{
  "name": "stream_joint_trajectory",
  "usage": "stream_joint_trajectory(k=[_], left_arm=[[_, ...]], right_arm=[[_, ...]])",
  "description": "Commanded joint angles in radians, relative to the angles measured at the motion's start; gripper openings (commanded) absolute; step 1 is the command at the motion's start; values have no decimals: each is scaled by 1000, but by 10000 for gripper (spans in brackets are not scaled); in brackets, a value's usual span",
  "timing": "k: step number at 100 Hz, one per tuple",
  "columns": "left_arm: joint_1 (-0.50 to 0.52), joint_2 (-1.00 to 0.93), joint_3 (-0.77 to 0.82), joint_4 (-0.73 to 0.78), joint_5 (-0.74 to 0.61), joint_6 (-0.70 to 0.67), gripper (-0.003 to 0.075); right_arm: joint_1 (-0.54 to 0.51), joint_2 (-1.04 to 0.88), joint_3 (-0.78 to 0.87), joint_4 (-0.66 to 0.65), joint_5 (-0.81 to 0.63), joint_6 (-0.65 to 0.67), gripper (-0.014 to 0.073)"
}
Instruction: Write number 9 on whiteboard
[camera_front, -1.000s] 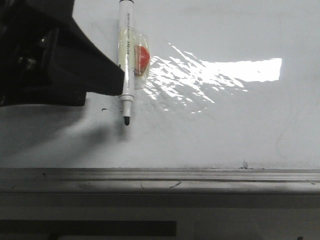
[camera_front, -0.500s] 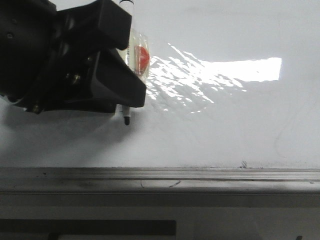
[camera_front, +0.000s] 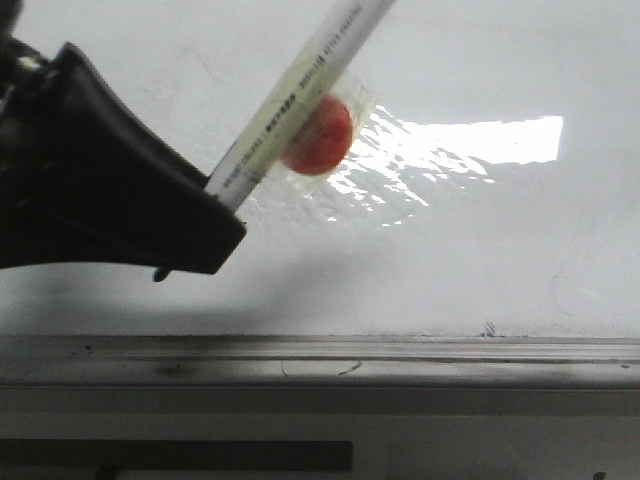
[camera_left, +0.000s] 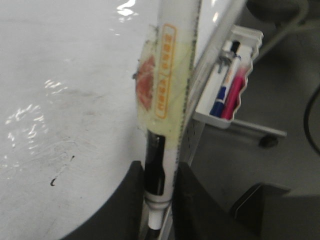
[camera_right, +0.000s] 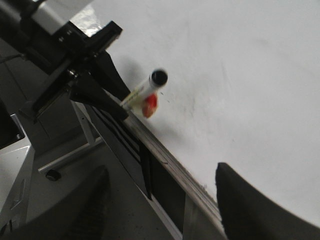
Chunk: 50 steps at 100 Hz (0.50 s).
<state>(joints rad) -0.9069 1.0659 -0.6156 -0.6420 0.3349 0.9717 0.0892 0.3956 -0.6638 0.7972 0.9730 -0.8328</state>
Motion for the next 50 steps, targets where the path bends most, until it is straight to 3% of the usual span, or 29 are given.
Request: stream_joint_trajectory(k=[1,29,50], left_arm=[[-1,-42,-26,58,18,98,-20],[-1,-47,-26,56,21,182,-20],[-1,-47,-26,54,15,223,-20]], right_arm=[[7,38,-33,140,-58,-151,400],[160,149,-33,170,-57,-272,401],[281,294,-33,172,-137,-346,401]])
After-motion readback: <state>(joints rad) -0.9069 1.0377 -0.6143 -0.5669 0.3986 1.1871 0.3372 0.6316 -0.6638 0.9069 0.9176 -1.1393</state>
